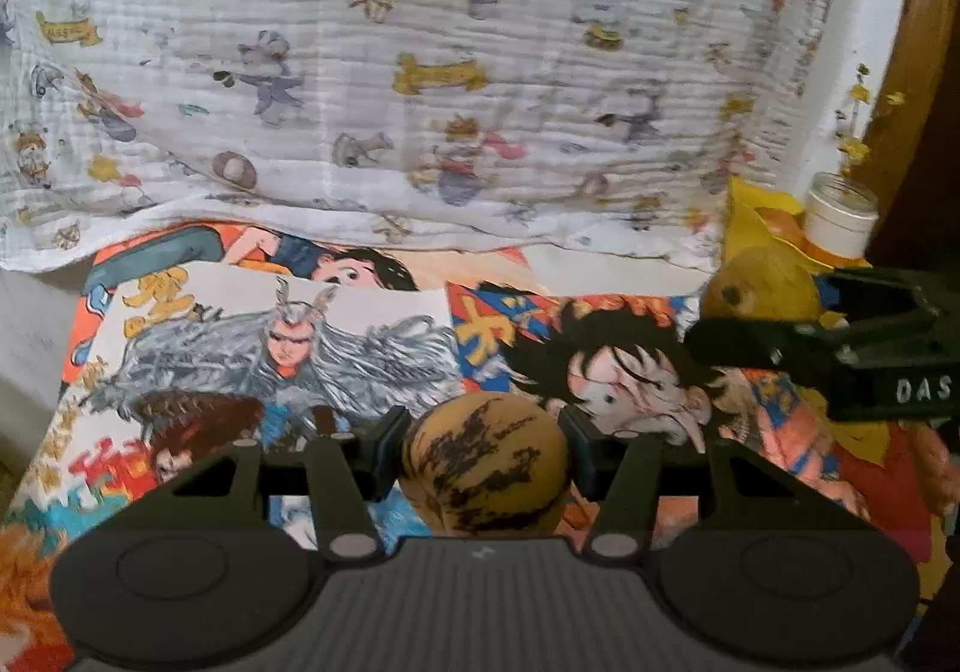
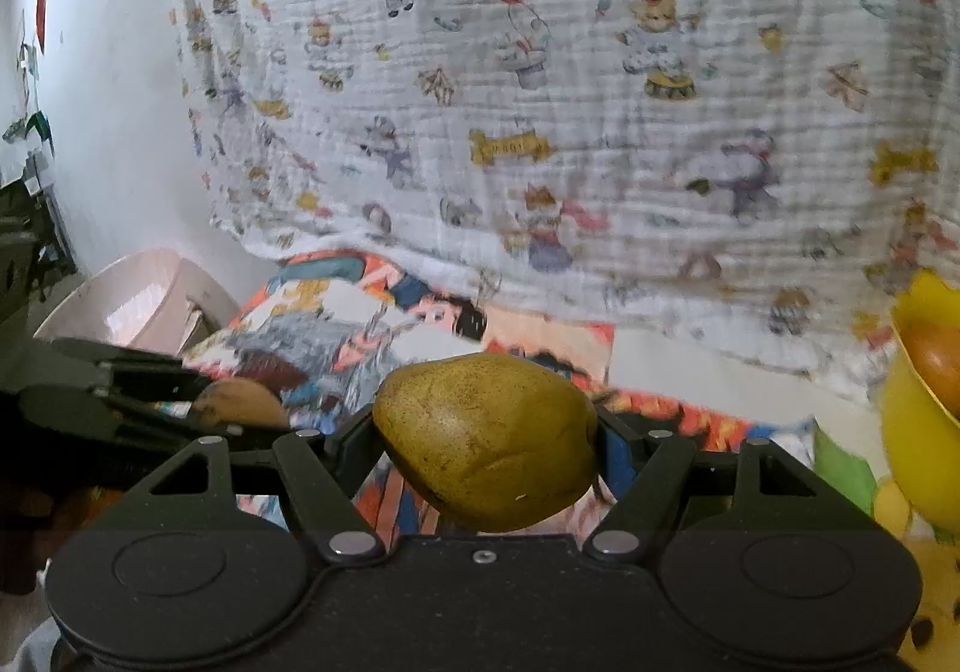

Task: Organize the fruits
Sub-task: 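Carry the yellow-green pear and the striped fruit over the metal tray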

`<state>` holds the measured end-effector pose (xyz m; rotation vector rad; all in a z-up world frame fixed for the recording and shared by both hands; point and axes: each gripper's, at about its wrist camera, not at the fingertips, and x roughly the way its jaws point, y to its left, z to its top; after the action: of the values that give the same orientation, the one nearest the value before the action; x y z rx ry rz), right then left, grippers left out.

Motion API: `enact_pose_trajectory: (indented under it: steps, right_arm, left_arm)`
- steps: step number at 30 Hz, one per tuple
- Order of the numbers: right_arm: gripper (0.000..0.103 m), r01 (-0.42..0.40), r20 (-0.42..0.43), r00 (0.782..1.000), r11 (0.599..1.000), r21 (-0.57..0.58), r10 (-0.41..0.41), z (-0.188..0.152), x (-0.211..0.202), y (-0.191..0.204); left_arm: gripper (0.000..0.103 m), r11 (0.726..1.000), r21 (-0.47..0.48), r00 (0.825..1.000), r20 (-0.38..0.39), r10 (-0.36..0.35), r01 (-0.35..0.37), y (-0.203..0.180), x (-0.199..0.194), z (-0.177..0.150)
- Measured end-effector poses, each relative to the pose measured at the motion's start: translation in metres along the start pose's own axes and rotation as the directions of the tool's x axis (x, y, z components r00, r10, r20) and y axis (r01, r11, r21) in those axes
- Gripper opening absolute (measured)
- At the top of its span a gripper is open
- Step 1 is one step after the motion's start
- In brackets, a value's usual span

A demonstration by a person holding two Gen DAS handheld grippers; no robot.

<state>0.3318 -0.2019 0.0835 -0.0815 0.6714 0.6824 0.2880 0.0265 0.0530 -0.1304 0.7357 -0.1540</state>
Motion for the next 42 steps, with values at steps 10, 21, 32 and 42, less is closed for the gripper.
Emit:
enact_pose_trajectory:
  steps: [10, 21, 32, 42]
  right_arm:
    - [0.073, 0.008, -0.041, 0.999, 1.0, 0.013, -0.007, -0.054, -0.055, 0.001]
    - [0.073, -0.032, -0.073, 0.997, 0.998, -0.046, 0.029, -0.102, -0.081, 0.011]
    - [0.073, -0.066, -0.066, 0.996, 0.994, -0.088, 0.06, -0.126, -0.102, 0.026]
    - [0.073, -0.072, -0.112, 0.992, 0.991, -0.116, 0.059, -0.155, -0.119, 0.037]
  left_arm:
    - [0.058, 0.998, 0.02, 0.998, -0.013, -0.054, 0.055, -0.036, -0.019, -0.02]
    - [0.058, 0.998, -0.008, 0.998, 0.01, -0.06, 0.06, -0.05, -0.06, -0.057]
    - [0.058, 0.997, -0.05, 0.998, 0.031, -0.058, 0.059, -0.058, -0.108, -0.106]
    - [0.058, 0.992, -0.072, 0.994, -0.033, -0.103, 0.1, -0.065, -0.118, -0.142]
